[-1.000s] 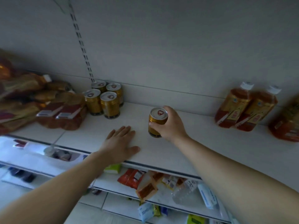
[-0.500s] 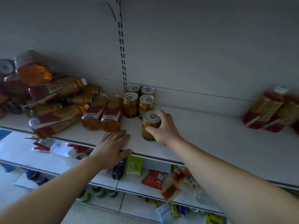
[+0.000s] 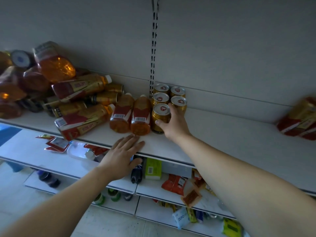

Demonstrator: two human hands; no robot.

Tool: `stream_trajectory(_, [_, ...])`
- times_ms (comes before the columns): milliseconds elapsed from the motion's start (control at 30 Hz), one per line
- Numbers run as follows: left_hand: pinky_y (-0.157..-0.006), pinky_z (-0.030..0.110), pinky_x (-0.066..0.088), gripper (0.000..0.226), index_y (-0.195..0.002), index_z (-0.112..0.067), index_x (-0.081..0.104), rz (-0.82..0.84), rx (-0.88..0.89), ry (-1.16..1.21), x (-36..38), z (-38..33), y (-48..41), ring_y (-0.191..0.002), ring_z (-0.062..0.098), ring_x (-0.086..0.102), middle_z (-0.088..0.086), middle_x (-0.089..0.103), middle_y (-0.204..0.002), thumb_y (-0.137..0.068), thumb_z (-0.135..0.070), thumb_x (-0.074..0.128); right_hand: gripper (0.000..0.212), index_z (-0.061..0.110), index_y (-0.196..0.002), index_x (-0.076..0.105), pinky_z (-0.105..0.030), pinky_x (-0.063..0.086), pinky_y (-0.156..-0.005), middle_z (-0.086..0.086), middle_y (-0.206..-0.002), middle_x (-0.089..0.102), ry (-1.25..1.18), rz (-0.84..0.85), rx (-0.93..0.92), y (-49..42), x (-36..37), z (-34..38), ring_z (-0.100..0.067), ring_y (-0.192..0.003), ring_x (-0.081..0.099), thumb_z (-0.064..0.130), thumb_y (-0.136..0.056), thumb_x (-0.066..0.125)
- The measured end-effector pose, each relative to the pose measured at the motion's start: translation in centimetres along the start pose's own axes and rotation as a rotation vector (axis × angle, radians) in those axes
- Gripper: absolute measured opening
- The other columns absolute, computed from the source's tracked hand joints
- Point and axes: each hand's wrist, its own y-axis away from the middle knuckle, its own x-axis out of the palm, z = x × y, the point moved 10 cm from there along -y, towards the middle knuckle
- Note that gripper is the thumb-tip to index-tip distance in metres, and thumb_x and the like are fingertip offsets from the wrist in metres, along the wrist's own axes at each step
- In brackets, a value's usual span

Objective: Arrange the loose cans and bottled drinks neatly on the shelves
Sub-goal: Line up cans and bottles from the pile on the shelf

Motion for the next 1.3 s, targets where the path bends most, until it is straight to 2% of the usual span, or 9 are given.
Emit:
stream_trajectory(200, [-0.11, 0.026, -0.012, 0.086, -0.15, -0.036, 0.005, 0.019, -0.002, -0.023, 0.2, 0.2, -0.2, -0.146, 0.014, -0.005, -0.006, 0.002, -0.16, -0.073, -0.072, 0.004, 0.079, 0.021, -0.148, 0.03, -0.038, 0.035, -0.109, -0.001, -0.151, 0.034, 0.035, -0.02, 0.006, -0.7, 0.2, -0.1, -0.023, -0.137, 0.037, 0.039, -0.084, 0.071])
stream_trajectory(333, [-0.109, 0.026, -0.012, 0.073, -0.151, -0.035, 0.004, 0.05, -0.013, -0.023, 0.0, -0.1, -0.2, -0.146, 0.015, -0.007, -0.005, -0.001, -0.16, -0.091, -0.064, 0.033, 0.076, 0.022, -0.145, 0.034, -0.039, 0.039, -0.107, -0.001, -0.148, 0.04, 0.037, -0.043, 0.008, -0.5, 0.1, -0.2, -0.024, -0.133, 0.041, 0.041, -0.082, 0.072])
stream_trajectory(467, [-0.111, 0.026, -0.008, 0.072, -0.151, -0.034, 0.006, 0.115, -0.036, 0.009, -0.6, -0.5, -0.1, -0.146, 0.015, -0.007, -0.005, -0.003, -0.16, -0.092, -0.057, 0.041, 0.081, 0.022, -0.149, 0.026, -0.041, 0.036, -0.109, -0.001, -0.153, 0.032, 0.068, 0.0, 0.027, -0.5, 0.2, -0.1, -0.025, -0.138, 0.036, 0.043, -0.084, 0.07])
stream_trajectory(633, [-0.117, 0.034, 0.009, 0.068, -0.15, -0.03, 0.018, 0.167, -0.077, 0.1, -2.7, -1.1, -0.2, -0.146, 0.016, 0.008, -0.003, 0.011, -0.159, -0.092, -0.052, 0.046, 0.092, 0.02, -0.154, 0.013, -0.039, 0.032, -0.11, -0.005, -0.159, 0.022, 0.176, 0.063, 0.009, -0.1, -1.1, 1.5, -0.027, -0.142, 0.029, 0.047, -0.085, 0.067])
stream_trajectory(767, [-0.113, 0.035, 0.024, 0.065, -0.148, -0.029, 0.025, 0.128, -0.142, 0.213, -5.1, -0.7, 0.1, -0.141, 0.016, 0.024, -0.007, 0.02, -0.156, -0.092, -0.048, 0.051, 0.088, 0.02, -0.153, 0.018, -0.038, 0.035, -0.11, -0.009, -0.155, 0.029, 0.252, 0.025, -0.08, 0.1, -3.9, 4.0, -0.027, -0.139, 0.034, 0.05, -0.086, 0.065])
stream_trajectory(967, [-0.113, 0.034, 0.021, 0.066, -0.149, -0.028, 0.025, 0.04, -0.247, 0.237, -8.5, 0.2, 1.5, -0.142, 0.018, 0.022, -0.004, 0.019, -0.157, -0.092, -0.049, 0.05, 0.08, 0.02, -0.151, 0.024, -0.037, 0.037, -0.108, -0.008, -0.154, 0.032, 0.308, 0.066, -0.134, 0.6, -5.4, 5.9, -0.028, -0.136, 0.038, 0.052, -0.088, 0.061])
stream_trajectory(1100, [-0.109, 0.035, 0.027, 0.064, -0.148, -0.031, 0.026, -0.03, -0.376, 0.269, -10.3, 1.1, 2.8, -0.139, 0.022, 0.028, -0.003, 0.023, -0.156, -0.092, -0.048, 0.051, 0.077, 0.02, -0.147, 0.033, -0.035, 0.039, -0.104, -0.009, -0.149, 0.04, 0.317, 0.093, -0.161, 0.9, -4.4, 5.9, -0.029, -0.133, 0.042, 0.053, -0.085, 0.063])
stream_trajectory(1200, [-0.104, 0.034, 0.033, 0.059, -0.145, -0.032, 0.031, -0.06, -0.426, 0.305, -10.6, 1.9, 3.0, -0.133, 0.024, 0.036, 0.0, 0.032, -0.151, -0.092, -0.047, 0.052, 0.079, 0.02, -0.15, 0.028, -0.034, 0.037, -0.104, -0.009, -0.152, 0.035, 0.288, 0.127, -0.148, 1.4, -3.4, 5.4, -0.029, -0.136, 0.039, 0.053, -0.086, 0.063])
stream_trajectory(1300, [-0.102, 0.038, 0.036, 0.058, -0.144, -0.033, 0.032, -0.047, -0.479, 0.348, -9.9, 3.4, 2.7, -0.131, 0.028, 0.039, 0.002, 0.032, -0.149, -0.091, -0.048, 0.052, 0.078, 0.022, -0.15, 0.03, -0.032, 0.04, -0.1, -0.009, -0.149, 0.04, 0.285, 0.136, -0.139, 1.4, -2.6, 5.0, -0.028, -0.132, 0.043, 0.053, -0.086, 0.063])
